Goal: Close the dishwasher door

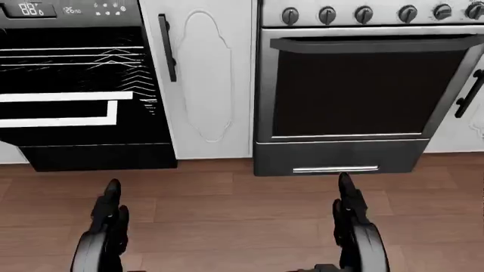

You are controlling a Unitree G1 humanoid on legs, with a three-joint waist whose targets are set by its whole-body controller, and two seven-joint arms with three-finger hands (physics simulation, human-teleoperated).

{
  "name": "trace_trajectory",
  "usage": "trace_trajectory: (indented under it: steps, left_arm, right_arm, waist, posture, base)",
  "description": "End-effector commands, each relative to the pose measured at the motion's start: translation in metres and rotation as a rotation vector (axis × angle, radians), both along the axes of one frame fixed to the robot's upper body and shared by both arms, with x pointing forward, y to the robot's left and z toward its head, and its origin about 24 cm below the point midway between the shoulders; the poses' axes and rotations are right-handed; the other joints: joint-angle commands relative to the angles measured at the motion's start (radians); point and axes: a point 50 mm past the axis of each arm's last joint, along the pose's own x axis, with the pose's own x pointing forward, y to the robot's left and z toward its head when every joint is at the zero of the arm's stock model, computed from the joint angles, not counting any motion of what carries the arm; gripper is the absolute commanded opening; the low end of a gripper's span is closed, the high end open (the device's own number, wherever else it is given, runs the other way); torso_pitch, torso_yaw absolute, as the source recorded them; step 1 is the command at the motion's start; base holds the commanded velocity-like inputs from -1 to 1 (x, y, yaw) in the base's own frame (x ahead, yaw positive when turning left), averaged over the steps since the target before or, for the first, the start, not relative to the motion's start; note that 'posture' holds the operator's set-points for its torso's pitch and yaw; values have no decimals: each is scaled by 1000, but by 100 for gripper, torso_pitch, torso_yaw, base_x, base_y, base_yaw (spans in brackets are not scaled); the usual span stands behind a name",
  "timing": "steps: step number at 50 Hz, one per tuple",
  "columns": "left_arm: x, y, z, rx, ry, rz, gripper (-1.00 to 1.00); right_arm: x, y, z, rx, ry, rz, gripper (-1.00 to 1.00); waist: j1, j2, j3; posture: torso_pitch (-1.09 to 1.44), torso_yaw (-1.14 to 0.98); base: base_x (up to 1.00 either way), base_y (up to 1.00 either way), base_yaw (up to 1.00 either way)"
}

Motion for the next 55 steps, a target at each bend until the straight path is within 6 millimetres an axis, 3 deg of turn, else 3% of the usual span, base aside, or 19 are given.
trace_trajectory:
  steps: [1,3,4,5,7,8,29,30,32,35,47,55]
  left_arm:
    - [10,-4,27,6,-172,7,100]
    - [13,-1,25,-3,-168,25,100]
    - [13,-1,24,-7,-169,32,100]
    - [13,0,25,-5,-176,43,100]
    - [10,2,27,-2,-188,50,100]
    - [10,2,28,-7,-186,48,100]
    - [6,0,27,9,-190,42,100]
    - [6,0,27,9,-190,41,100]
    - [5,0,28,8,-192,40,100]
    - [5,0,27,9,-191,42,100]
    - [4,-2,28,9,-194,38,100]
    - [5,0,29,10,-198,43,100]
  right_arm:
    - [12,-11,18,-55,-145,-69,100]
    - [14,-12,16,-45,-158,-78,100]
    - [14,-12,16,-46,-164,-81,100]
    - [13,-12,15,-44,-164,-80,100]
    - [11,-15,15,-62,-181,-99,100]
    - [11,-16,15,-72,-196,-108,100]
    - [5,-12,14,-164,-160,-116,100]
    - [4,-12,14,-160,-163,-114,100]
    - [4,-12,14,-159,-163,-112,100]
    - [4,-11,14,-160,-163,-109,100]
    - [5,-10,15,-164,-162,-106,100]
    - [3,-12,16,-170,-163,-116,100]
  waist:
    - [-2,-8,-1]
    - [5,0,-60]
    - [4,-1,-53]
    - [5,-8,-20]
    - [7,-10,-70]
    - [7,-9,-74]
    - [8,-7,-88]
    - [10,-1,-103]
    - [14,2,-81]
    - [13,1,-74]
    - [22,8,-61]
    - [28,-7,-57]
  posture:
    - [0,0]
    - [0,0]
    - [0,0]
    - [0,0]
    - [0,0]
    - [0,0]
    - [0,0]
    - [0,0]
    - [0,0]
    - [0,0]
    - [0,0]
    - [0,0]
  base:
    - [0,0,0]
    - [0,0,0]
    - [0,0,0]
    - [0,0,0]
    - [0,0,0]
    - [0,0,0]
    - [0,0,0]
    - [0,0,6]
    - [0,0,16]
    - [0,0,24]
    - [0,0,24]
    - [0,0,24]
